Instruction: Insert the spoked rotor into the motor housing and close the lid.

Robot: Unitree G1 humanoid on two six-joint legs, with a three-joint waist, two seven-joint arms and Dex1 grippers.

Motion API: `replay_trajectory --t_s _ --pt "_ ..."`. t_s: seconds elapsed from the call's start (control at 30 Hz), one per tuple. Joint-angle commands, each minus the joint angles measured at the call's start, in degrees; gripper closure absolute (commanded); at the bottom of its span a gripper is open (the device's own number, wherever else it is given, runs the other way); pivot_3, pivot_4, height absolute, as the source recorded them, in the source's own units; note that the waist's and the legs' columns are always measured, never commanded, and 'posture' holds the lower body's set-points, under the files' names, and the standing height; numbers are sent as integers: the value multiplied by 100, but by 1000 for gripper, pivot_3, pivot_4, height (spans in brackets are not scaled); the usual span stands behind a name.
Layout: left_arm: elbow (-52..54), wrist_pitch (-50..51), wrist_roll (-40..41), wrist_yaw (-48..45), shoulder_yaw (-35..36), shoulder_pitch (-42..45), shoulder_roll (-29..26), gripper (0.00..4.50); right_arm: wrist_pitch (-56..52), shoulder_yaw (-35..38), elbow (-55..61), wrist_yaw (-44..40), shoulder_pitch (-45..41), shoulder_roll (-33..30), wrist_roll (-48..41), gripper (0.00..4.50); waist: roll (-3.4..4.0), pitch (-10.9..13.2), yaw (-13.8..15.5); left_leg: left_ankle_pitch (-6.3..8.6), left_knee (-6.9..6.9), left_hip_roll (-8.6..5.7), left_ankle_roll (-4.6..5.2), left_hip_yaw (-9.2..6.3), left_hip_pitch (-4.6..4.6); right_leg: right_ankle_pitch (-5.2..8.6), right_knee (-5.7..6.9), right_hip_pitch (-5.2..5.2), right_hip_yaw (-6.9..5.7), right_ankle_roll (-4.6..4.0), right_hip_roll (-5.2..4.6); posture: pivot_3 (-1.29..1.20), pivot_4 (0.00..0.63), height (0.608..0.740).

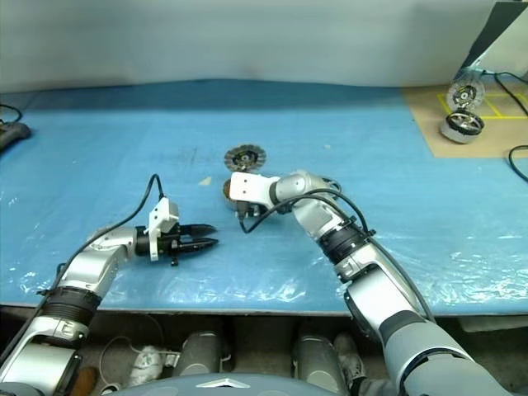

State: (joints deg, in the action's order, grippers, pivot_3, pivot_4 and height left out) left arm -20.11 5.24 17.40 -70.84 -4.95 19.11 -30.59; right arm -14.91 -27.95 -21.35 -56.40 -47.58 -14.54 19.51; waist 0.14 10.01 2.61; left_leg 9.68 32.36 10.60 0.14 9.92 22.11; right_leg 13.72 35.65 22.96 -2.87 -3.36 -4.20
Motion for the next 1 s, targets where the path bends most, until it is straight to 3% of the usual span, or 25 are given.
replay_trajectory --t_s 0.03,0.13,0.23,0.6,0.8,1.0 --pt "-22 -171 -34 -37 10 -14 45 2709 237 -191 115 -181 216 -128 -40 2210 0 0 8 0 -2 0 0 0 0 0 -1 0 0 0 0 0 150 740" --pt "-99 -254 -63 -71 11 -46 62 2709 221 -153 158 -261 253 -152 -129 1174 0 0 9 0 -7 0 0 1 -1 0 -2 2 0 0 0 0 150 740" --pt "-244 -335 -90 -111 30 -3 72 2709 -550 158 303 -480 120 38 -558 147 0 0 6 0 -6 0 1 2 -2 0 0 2 0 0 0 0 150 740" --pt "-140 -327 6 -289 63 69 60 2709 -1476 1440 1287 -864 -140 -255 -2117 147 1 1 40 0 -8 1 1 4 10 0 -1 13 0 0 0 0 150 740" --pt "532 -185 186 21 146 47 285 2709 -1504 2313 2774 78 1460 -696 -2391 147 0 1 210 -1 -16 1 0 9 11 1 -16 10 -2 0 0 0 150 740" --pt "1065 -48 238 375 57 -136 604 2709 -1665 2762 3550 1446 2928 -484 -2375 147 0 1 164 -6 -19 1 -9 10 14 0 -18 20 0 1 0 0 150 740"
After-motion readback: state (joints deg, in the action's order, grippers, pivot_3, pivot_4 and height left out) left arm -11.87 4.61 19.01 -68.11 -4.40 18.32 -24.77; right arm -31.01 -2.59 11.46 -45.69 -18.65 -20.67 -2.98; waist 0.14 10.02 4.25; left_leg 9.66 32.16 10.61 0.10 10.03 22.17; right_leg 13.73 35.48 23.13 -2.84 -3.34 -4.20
